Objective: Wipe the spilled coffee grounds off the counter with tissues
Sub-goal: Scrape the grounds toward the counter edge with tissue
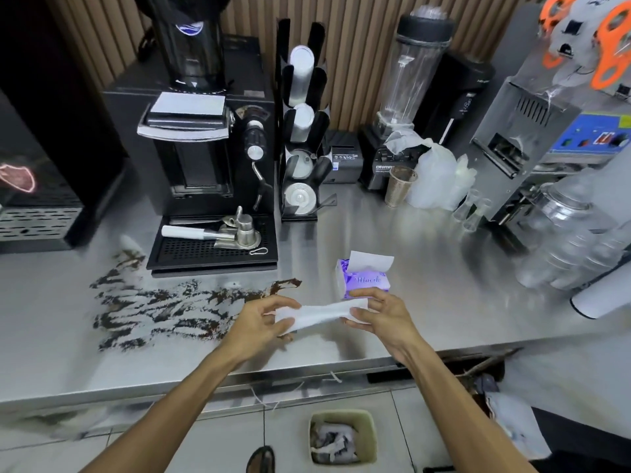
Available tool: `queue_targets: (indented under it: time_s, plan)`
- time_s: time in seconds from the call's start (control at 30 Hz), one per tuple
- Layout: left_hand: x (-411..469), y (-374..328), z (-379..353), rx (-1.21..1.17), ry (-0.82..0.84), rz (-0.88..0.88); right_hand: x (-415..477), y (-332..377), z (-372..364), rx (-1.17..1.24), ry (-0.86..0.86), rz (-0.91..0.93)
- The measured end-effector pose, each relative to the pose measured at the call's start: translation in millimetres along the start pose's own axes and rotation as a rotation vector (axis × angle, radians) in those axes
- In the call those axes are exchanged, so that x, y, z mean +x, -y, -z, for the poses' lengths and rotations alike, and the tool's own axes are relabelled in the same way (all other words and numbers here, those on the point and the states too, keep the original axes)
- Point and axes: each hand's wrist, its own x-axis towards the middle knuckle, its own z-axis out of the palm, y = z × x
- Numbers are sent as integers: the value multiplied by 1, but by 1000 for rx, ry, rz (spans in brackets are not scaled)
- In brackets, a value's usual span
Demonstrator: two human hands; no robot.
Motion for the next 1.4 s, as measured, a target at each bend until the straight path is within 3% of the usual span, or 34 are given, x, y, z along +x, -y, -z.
queue_targets:
  time_s: [0.2, 0.37, 0.5, 0.6, 0.7, 1.0, 1.23, 1.4]
  plan:
    - [-1, 21, -12, 214, -65, -56, 4, -9, 3, -225, 28, 41]
    - [1, 44, -32, 378, -132, -199, 4, -21, 22, -753, 158, 263]
    - [-4, 59, -56, 603, -136, -367, 2, -35, 44, -1001, 173, 383]
    - [-13, 71, -81, 843, -117, -541, -1, -52, 74, -1301, 187, 605]
    - [-21, 85, -106, 910, -98, -633, -4, -69, 97, -1490, 207, 711]
    - [-27, 110, -75, 1075, -257, -554, 26, -83, 52, -1472, 240, 907]
    - [-16, 101, -26, 1161, -437, -374, 70, -74, -16, -1461, 273, 884]
    - [-34, 97, -46, 1077, -351, -448, 42, -71, 15, -1304, 229, 975]
